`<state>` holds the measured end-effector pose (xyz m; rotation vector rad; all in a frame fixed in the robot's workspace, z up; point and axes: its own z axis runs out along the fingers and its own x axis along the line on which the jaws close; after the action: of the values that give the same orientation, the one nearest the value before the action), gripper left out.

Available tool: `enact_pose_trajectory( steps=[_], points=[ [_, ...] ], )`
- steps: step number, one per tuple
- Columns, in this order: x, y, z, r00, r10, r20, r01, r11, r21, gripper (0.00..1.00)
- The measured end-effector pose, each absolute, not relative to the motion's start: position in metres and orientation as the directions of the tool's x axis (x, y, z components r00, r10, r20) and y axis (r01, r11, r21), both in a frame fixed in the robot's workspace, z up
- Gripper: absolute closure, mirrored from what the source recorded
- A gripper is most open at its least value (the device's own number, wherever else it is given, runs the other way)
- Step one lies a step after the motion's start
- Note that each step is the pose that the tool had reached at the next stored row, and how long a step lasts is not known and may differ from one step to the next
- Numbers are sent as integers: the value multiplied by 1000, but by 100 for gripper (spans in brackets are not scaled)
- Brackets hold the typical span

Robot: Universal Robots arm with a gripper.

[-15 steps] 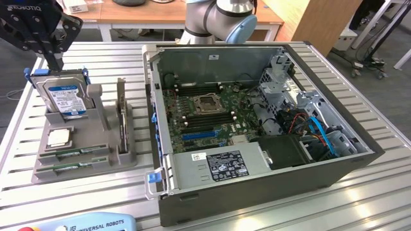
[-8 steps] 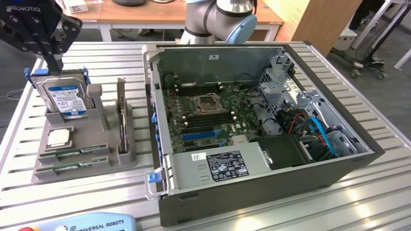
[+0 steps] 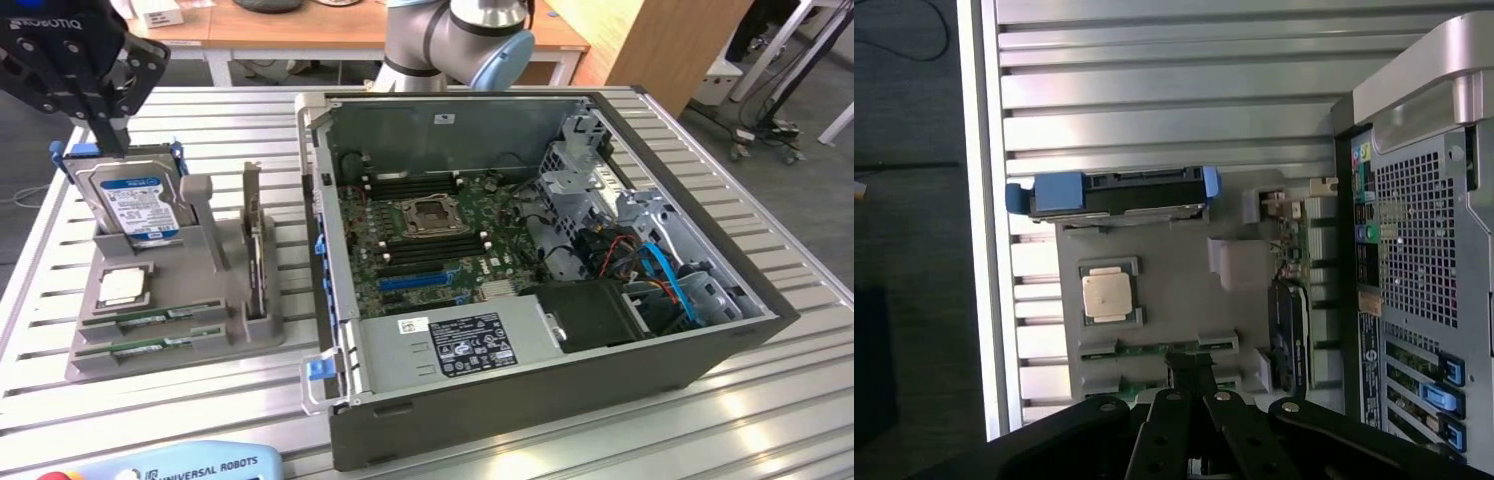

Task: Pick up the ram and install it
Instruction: 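Reach for the ram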

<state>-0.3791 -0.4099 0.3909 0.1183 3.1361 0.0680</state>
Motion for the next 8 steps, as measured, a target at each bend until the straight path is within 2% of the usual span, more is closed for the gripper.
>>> enact_pose_trajectory(
  steps=[8],
  points=[
    [-379,-421,391,-997,75,-1,75,996,43,90]
  ],
)
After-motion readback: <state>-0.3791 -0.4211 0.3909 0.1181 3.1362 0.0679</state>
